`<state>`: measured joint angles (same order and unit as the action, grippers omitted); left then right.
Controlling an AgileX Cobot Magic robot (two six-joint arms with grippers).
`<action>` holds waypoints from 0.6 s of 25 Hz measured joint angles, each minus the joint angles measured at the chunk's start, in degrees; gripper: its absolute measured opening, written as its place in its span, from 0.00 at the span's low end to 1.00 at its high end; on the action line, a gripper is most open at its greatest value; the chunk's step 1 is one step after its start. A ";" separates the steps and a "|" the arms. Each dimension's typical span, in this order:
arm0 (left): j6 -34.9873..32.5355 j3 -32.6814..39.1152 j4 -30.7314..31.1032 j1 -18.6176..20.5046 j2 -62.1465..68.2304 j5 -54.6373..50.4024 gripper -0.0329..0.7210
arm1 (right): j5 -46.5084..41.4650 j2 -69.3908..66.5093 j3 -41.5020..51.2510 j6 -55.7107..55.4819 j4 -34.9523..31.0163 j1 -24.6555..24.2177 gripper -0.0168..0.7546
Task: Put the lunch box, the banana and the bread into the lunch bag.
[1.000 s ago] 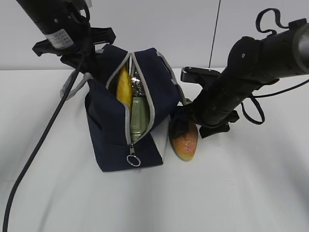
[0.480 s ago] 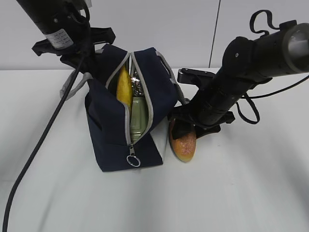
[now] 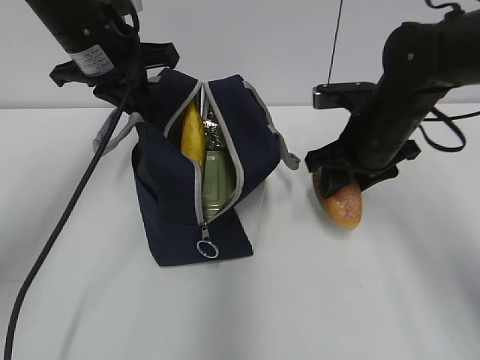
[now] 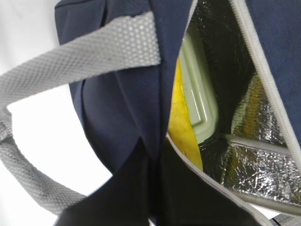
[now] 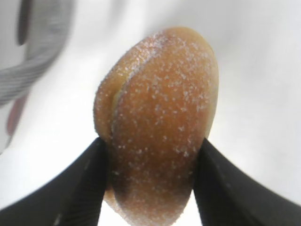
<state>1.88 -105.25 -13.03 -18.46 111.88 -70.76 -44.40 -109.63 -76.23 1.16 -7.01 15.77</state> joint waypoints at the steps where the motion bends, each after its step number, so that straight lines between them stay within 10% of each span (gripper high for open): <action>1: 0.00 0.00 0.00 0.00 0.00 0.00 0.04 | -0.29 0.82 0.00 -1.16 1.56 -0.61 0.55; 8: 0.00 0.00 0.06 0.00 0.00 0.00 0.04 | -2.67 7.10 -2.13 -2.99 3.39 -2.55 0.55; 15: 0.00 0.00 0.06 0.00 0.00 0.00 0.04 | -7.52 10.43 -10.90 4.12 -12.26 -2.55 0.54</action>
<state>1.88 -105.25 -12.97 -18.46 111.88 -70.76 -51.92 -99.20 -87.13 5.28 -19.28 13.21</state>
